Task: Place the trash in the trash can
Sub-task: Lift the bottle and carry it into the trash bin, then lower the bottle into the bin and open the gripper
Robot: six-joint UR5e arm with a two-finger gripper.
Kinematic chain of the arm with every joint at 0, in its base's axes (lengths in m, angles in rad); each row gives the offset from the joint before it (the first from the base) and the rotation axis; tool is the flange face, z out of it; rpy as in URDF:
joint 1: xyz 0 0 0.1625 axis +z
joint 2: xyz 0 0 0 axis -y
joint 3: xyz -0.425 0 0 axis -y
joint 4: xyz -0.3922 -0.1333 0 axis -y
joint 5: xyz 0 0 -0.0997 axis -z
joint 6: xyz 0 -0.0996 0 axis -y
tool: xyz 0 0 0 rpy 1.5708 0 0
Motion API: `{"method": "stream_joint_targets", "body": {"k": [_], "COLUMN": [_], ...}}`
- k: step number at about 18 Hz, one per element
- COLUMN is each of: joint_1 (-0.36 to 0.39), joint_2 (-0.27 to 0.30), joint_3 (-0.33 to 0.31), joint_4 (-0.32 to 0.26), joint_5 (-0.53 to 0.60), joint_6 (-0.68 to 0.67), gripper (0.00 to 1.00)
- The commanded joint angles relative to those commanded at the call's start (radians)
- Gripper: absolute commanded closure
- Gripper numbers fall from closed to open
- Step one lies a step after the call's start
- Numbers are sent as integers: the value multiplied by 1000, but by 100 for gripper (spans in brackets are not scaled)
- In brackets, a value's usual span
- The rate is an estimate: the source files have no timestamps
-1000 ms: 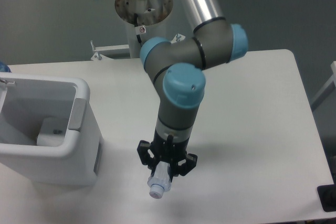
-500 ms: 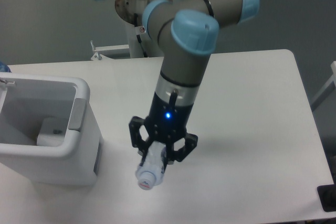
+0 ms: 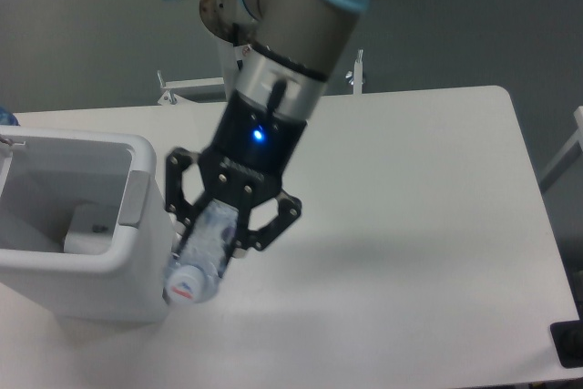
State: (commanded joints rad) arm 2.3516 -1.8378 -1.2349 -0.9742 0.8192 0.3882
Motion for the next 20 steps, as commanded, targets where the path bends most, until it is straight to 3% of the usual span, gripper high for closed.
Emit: {"method": "stream_joint_targets", "body": {"k": [4,12,16,18,19,20], "joint_1": [-58,-196,-228,-239,-239,-239], "joint_2": [12,3,-4,-9,-12,-15], "joint_3": [0,-23,-49,-54,-52,-52], "joint_4": [87,104,108,108,108,108], "joint_5": [-2,1,5,6,6,6], "joint_6": [-43,-52,-49,-46,-43,-42], "gripper": [63,62,61,57,50,34]}}
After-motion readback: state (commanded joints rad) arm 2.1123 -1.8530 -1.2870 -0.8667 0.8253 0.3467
